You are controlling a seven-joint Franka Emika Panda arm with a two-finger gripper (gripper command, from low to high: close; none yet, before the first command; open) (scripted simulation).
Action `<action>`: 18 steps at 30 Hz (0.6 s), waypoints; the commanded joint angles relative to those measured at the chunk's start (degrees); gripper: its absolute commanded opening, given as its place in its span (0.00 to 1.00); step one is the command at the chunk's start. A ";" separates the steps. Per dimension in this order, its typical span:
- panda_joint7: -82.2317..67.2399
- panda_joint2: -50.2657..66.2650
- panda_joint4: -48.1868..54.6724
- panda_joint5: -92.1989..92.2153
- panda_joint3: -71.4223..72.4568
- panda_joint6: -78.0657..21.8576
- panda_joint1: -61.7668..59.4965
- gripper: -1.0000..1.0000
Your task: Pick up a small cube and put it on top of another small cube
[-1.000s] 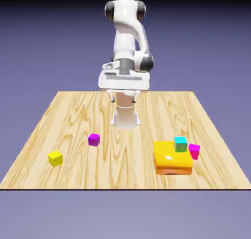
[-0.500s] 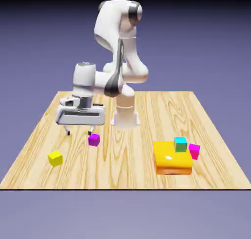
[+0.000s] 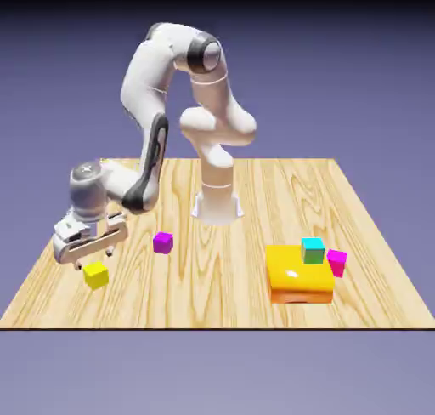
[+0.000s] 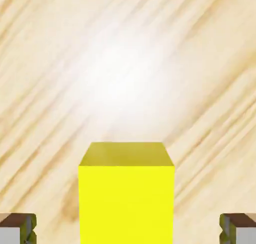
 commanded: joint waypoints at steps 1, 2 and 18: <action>-0.36 2.07 0.36 0.61 0.52 1.71 -0.57 0.50; -0.40 2.25 0.39 0.66 0.57 1.85 -0.62 0.50; 9.44 -4.96 2.79 -3.39 -3.43 -7.13 20.63 0.00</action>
